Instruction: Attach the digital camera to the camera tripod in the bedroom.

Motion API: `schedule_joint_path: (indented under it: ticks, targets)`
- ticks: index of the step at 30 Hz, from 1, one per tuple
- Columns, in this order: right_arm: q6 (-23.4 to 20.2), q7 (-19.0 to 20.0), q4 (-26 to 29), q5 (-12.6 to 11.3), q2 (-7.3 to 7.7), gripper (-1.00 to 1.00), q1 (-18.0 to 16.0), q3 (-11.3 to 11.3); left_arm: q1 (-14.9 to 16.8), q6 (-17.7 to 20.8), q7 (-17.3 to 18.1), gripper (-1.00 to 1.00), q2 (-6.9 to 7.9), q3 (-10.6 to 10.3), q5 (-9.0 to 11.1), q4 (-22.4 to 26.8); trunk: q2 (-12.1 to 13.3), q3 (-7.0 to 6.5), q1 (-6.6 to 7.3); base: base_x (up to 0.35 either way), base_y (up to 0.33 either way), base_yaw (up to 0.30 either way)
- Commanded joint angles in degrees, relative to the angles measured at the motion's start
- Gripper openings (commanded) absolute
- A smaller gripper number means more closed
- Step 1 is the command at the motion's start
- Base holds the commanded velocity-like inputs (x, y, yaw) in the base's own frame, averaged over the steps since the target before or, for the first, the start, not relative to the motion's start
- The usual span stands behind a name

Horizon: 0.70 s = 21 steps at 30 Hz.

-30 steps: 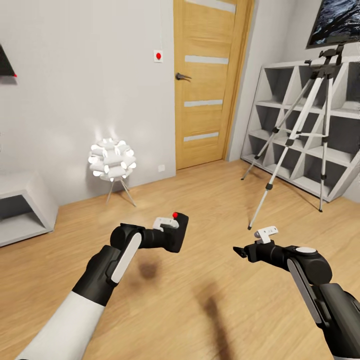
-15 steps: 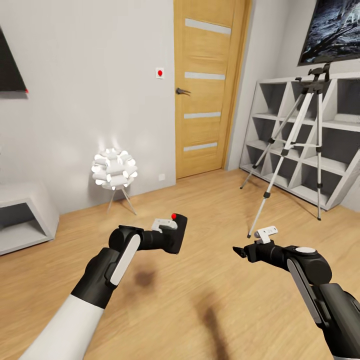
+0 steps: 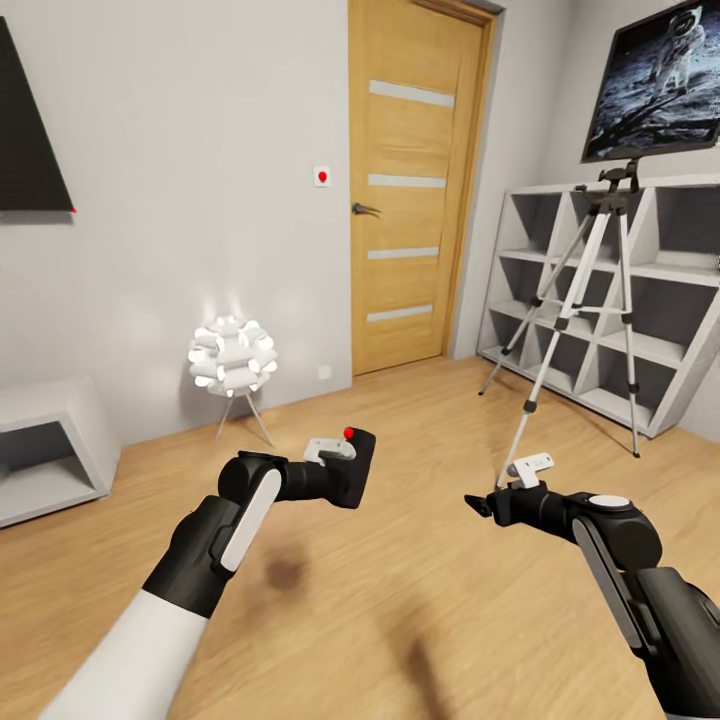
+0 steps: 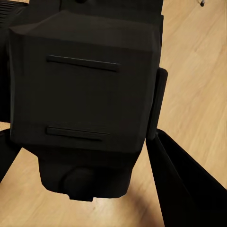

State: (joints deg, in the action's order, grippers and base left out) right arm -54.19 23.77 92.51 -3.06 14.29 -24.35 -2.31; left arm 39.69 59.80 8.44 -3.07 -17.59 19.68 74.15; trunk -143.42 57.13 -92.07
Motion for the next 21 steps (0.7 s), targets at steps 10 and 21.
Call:
schedule_joint_path:
  ticks: [10, 21]
  targets:
    - [-0.34, -0.12, 0.04, -0.28, 0.04, 1.0, 0.1, -0.15, 0.03, 0.2, 0.68, -1.0, -0.01, 0.01, -0.84, 0.03, 0.11, -2.16, 0.27, 0.0, 0.0, 0.0]
    - [-0.21, -0.13, 0.04, -0.28, -0.34, 1.0, 0.17, 0.03, 0.03, 0.2, 0.7, -1.0, -0.01, 0.18, -0.8, 0.03, 2.59, -4.35, 1.71, 0.0, 0.0, 0.0]
